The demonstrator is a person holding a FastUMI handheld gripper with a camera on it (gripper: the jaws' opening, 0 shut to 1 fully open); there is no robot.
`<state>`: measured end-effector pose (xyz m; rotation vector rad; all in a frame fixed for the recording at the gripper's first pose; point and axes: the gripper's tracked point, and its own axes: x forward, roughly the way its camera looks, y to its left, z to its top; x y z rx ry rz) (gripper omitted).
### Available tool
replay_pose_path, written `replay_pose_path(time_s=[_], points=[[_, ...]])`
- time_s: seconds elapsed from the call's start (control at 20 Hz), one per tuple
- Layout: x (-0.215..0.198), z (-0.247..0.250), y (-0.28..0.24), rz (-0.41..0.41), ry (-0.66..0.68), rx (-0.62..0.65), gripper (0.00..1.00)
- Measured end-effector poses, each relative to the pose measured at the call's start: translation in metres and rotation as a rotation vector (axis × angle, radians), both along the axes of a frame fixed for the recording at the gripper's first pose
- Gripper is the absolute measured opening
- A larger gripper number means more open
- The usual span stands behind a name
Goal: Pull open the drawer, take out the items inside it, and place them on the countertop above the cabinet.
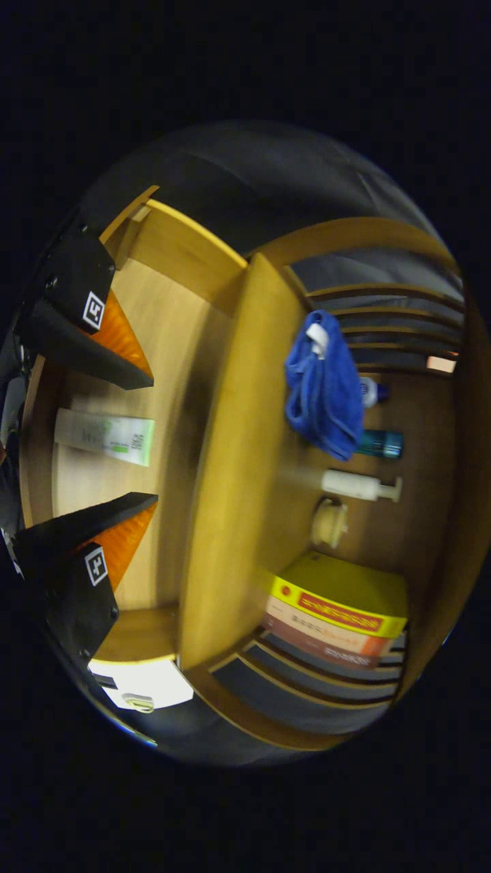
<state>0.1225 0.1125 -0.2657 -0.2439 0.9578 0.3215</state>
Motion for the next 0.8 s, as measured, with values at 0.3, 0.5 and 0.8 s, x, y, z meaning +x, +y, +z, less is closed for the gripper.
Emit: replay_pose_path(time_s=[0.3,0.5,0.8], points=[[-0.024,-0.063,-0.007,-0.021,0.214,-0.119,0.99],[-0.031,-0.086,-0.01,-0.043,0.309,-0.143,0.99],[-0.037,-0.092,-0.001,-0.066,0.384,-0.12,0.92]])
